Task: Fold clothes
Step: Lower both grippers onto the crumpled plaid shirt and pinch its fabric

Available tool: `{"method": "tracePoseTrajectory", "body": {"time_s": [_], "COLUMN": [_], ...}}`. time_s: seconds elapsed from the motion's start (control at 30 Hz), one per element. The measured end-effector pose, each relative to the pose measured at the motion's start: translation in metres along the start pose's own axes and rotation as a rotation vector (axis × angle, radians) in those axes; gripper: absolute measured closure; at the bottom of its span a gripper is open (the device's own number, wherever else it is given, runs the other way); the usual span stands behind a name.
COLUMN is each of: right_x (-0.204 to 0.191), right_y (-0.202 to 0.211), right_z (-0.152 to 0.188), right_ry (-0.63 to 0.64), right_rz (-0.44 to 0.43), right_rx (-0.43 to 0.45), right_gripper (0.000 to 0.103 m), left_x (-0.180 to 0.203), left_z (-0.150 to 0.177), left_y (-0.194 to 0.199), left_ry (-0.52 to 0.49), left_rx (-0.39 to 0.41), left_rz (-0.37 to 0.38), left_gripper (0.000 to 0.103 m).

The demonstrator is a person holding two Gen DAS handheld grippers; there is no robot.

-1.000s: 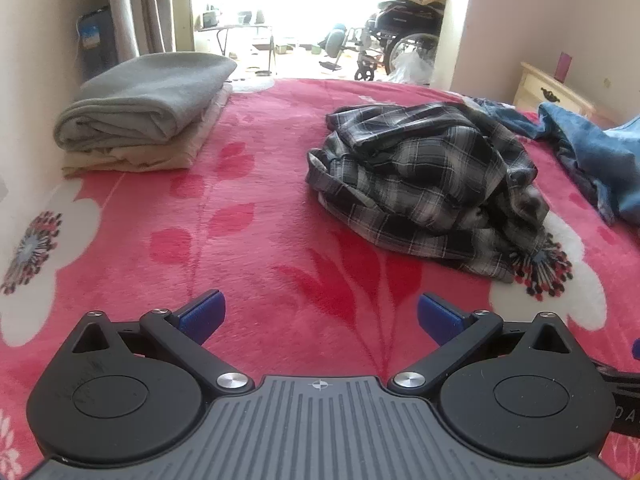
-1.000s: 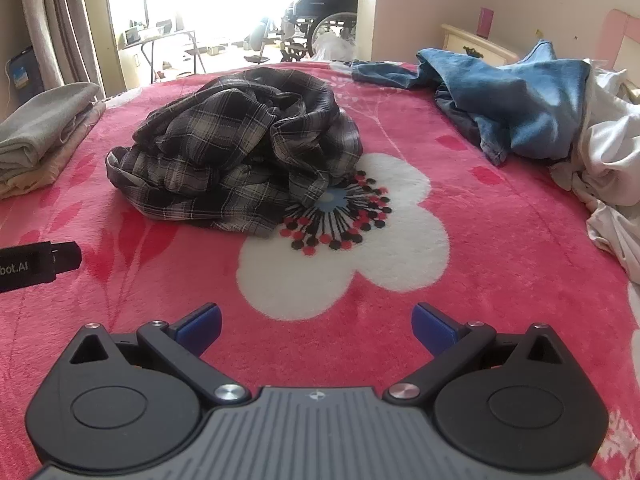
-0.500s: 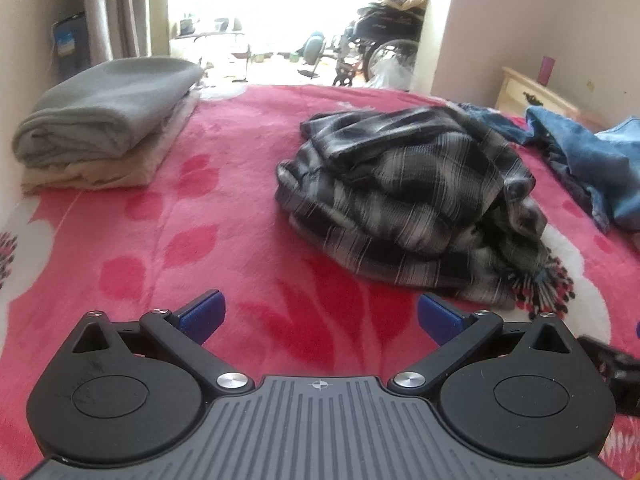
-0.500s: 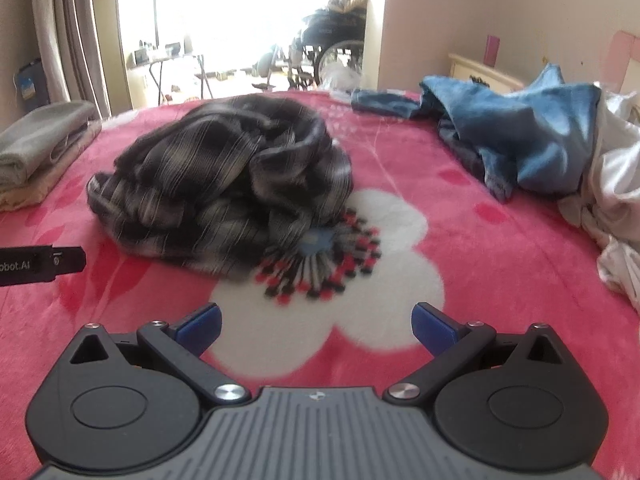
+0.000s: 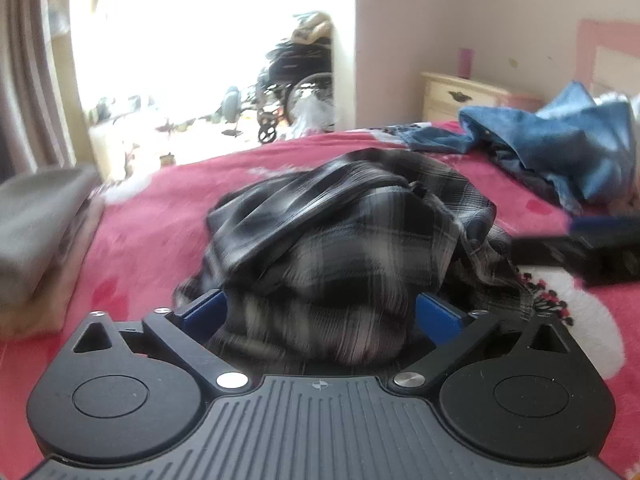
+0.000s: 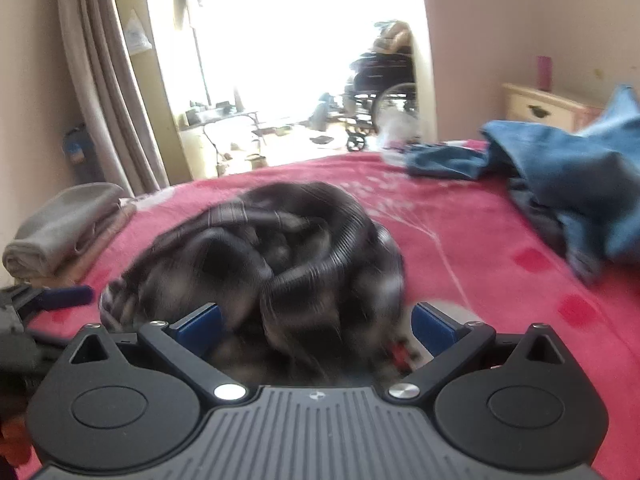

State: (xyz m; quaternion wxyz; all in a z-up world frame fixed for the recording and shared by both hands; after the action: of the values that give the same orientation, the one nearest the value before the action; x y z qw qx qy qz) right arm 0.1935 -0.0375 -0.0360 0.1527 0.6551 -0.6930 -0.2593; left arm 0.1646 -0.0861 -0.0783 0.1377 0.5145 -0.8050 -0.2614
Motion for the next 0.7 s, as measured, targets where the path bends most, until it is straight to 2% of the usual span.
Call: {"method": "tracePoseTrajectory", "body": {"time_s": [0.1,0.13,0.17,0.23,0.27,0.3,0.33,0.37,0.43,0.6,0.7], "right_x": [-0.006,-0.008,-0.010,-0.012,-0.012,-0.012,-0.012,-0.012,-0.010,0.002,0.010], "right_y": [-0.026,-0.035,-0.044,-0.058,-0.057,-0.057,-0.056,-0.052,-0.042,0.002,0.033], "right_z": [-0.006,-0.008,-0.010,-0.002,0.000,0.002,0.005,0.005,0.005,-0.012,-0.027], "right_ry": [0.022,0.030,0.037,0.063,0.053,0.044,0.034,0.043,0.046,0.011,-0.020], "right_rz": [-0.029,-0.038,-0.048,-0.034,-0.049,-0.063,-0.078,-0.075,-0.079,-0.108,-0.127], "right_rx": [-0.019,-0.025,-0.032,-0.088,-0.096,-0.104,-0.111,-0.110,-0.103,-0.032,0.030], "right_gripper": [0.003,0.005,0.009,0.035,0.038,0.048,0.064,0.071,0.094,0.096,0.096], "left_x": [0.009,0.011,0.013,0.015,0.015,0.015,0.015,0.016,0.015,0.010,0.007], "left_z": [-0.004,-0.004,-0.003,-0.002,-0.002,-0.002,-0.002,-0.003,-0.003,-0.007,-0.010], "left_y": [-0.015,-0.020,-0.025,-0.031,-0.032,-0.033,-0.031,-0.030,-0.026,-0.007,0.008], "left_ry": [-0.072,-0.083,-0.092,-0.082,-0.069,-0.057,-0.048,-0.039,-0.024,0.013,0.034], "left_rx": [-0.005,-0.015,-0.025,-0.033,-0.033,-0.033,-0.030,-0.027,-0.022,0.001,0.023], "left_rz": [0.001,0.000,0.001,0.004,0.004,0.006,0.006,0.006,0.006,0.018,0.032], "left_gripper": [0.012,0.017,0.027,0.043,0.048,0.050,0.052,0.061,0.069,0.093,0.097]}}
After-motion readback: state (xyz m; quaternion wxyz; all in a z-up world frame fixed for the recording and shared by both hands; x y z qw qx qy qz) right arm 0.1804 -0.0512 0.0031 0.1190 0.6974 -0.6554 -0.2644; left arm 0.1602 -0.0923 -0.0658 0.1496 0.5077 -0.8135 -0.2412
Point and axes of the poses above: each gripper's, at about its wrist camera, not at the fingertips, and y roughly against the way its jaws point, x to its right, z to its underside, the point moved 7 cm from there along -y, roughly the way its jaws point, and after that the axes turned 5 degrees about z, right-handed, at the moved point
